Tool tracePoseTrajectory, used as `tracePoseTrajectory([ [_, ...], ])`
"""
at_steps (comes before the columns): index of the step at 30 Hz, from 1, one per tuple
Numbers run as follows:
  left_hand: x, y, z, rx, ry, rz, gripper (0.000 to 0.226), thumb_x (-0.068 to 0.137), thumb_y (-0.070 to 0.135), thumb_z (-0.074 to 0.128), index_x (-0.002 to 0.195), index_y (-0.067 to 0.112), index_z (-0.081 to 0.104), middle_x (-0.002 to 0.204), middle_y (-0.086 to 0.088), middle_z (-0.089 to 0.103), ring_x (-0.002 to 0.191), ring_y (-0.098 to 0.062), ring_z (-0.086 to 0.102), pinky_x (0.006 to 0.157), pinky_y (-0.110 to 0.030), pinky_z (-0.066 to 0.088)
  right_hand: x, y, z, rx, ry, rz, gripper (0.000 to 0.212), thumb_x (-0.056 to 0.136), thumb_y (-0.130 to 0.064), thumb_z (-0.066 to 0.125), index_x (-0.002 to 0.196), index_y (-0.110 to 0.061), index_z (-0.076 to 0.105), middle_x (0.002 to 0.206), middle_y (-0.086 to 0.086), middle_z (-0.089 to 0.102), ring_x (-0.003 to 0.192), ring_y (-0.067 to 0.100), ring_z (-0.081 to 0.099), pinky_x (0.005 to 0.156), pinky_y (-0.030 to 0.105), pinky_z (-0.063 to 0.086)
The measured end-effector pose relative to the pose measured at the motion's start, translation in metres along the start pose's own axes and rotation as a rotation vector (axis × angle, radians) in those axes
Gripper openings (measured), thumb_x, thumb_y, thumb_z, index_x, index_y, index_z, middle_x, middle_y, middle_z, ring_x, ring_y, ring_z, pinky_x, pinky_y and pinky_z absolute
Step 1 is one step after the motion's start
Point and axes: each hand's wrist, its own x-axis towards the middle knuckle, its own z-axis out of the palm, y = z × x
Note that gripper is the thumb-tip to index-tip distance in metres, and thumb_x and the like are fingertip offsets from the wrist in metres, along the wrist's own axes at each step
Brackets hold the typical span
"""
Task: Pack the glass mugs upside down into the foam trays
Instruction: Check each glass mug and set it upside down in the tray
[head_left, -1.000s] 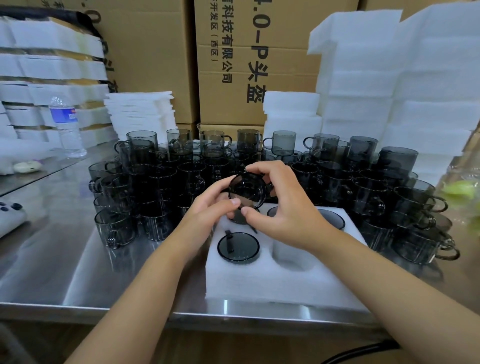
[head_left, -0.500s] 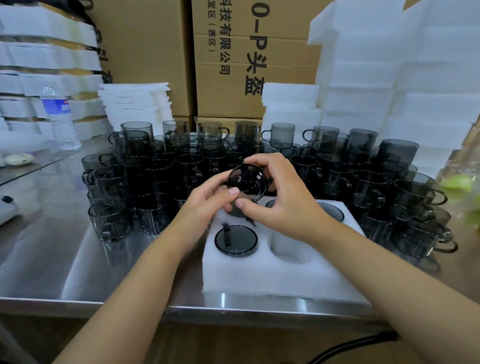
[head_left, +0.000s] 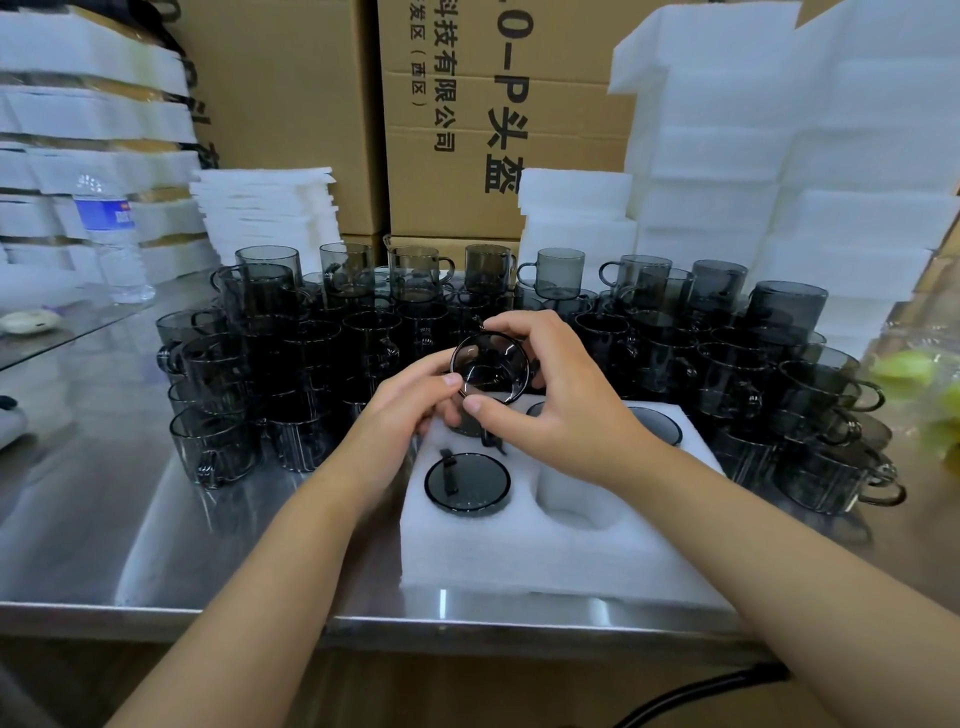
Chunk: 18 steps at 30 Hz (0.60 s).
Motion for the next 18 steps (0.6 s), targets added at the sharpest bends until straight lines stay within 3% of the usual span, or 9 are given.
tracePoseTrajectory([
  [5,0.0011,-0.0024,-0.0008,0.022,0.013,0.011,0.04,0.082,0.032,0.052,0.118,0.024,0.065,0.092,-0.022,0.051,0.091,-0.034,0.047,0.085,-0.051,0.034,0.0002,-0.0007,0.0,0.004,-0.004,0.006,0.057,0.071,-0.057,0.058,0.122,-0.037,0.041,0.114,-0.019,0.043,0.111,0.001,0.042,0.089,0.018,0.037],
  [11,0.0002,-0.0014,-0.0003,0.053,0.009,-0.008,0.038,0.084,0.035,0.052,0.118,0.026,0.065,0.098,-0.036,0.052,0.093,-0.036,0.05,0.094,-0.064,0.037,0.0001,-0.0015,-0.0021,-0.028,-0.016,-0.019,0.061,0.075,-0.045,0.065,0.131,-0.029,0.045,0.116,-0.015,0.044,0.114,0.002,0.041,0.093,0.014,0.033],
  [16,-0.0006,-0.0014,-0.0008,0.057,0.014,-0.001,0.041,0.079,0.048,0.058,0.116,0.033,0.066,0.093,-0.019,0.054,0.09,-0.032,0.053,0.098,-0.063,0.037,0.0,-0.0025,-0.0033,-0.038,-0.049,-0.008,0.063,0.076,-0.047,0.065,0.133,-0.032,0.043,0.121,-0.016,0.047,0.117,0.003,0.042,0.096,0.013,0.032],
  [18,-0.0006,-0.0028,-0.0009,0.06,0.012,0.002,0.047,0.074,0.054,0.06,0.116,0.034,0.066,0.09,-0.016,0.055,0.088,-0.03,0.054,0.092,-0.058,0.042,-0.0002,-0.0026,-0.0036,-0.036,-0.052,0.004,0.062,0.076,-0.048,0.065,0.133,-0.034,0.044,0.123,-0.019,0.049,0.116,0.001,0.042,0.095,0.015,0.033],
])
